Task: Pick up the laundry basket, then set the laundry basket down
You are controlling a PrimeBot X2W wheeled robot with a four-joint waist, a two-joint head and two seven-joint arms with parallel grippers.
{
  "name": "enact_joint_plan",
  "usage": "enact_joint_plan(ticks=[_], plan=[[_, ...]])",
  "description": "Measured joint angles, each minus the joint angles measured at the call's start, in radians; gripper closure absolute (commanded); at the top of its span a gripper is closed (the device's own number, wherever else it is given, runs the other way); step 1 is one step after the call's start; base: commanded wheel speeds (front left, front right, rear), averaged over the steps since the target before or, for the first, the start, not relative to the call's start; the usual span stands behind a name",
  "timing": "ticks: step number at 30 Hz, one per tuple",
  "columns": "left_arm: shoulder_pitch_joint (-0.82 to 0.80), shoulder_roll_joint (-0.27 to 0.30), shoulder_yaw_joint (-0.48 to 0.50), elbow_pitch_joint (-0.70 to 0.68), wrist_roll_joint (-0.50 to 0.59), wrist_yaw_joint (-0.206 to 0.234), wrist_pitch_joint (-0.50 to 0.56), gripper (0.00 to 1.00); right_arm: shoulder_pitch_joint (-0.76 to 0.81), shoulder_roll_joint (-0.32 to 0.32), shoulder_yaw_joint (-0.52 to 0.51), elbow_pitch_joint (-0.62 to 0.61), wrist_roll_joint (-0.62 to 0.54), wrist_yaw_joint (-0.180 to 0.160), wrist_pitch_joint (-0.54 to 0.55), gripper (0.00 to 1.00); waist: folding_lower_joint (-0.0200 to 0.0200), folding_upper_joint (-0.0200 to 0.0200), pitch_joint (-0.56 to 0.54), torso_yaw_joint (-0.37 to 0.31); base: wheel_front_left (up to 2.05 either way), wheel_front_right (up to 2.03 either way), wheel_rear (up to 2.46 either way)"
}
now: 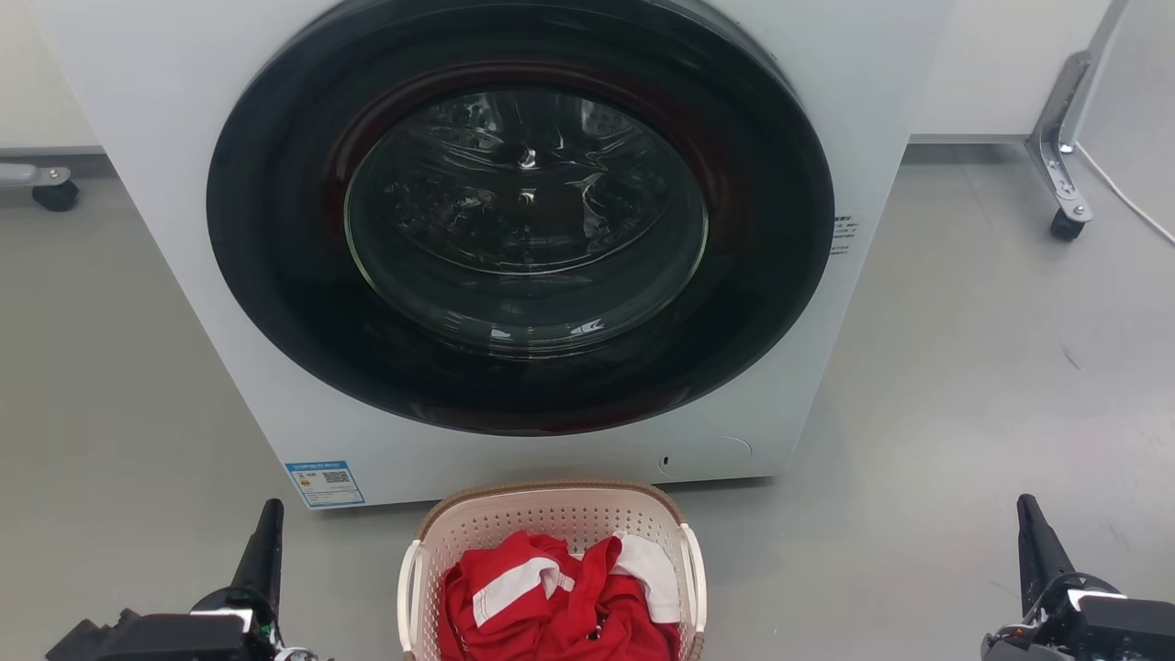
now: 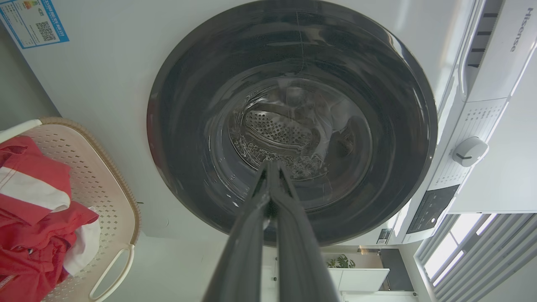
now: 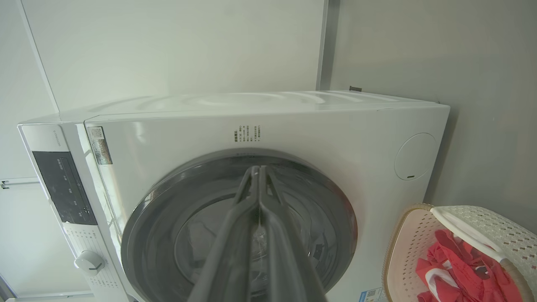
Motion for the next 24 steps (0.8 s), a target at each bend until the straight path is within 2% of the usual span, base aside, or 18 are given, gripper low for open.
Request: enact_joint_plan(ticks=[24], plan=[[0.000, 0.000, 0.000, 0.000, 0.000, 0.000, 0.000, 1.00, 0.000, 0.000, 0.000, 0.000, 0.001, 0.000, 0.000, 1.00, 0.0000, 0.0000, 0.000, 0.000, 0.00, 0.00, 0.00]])
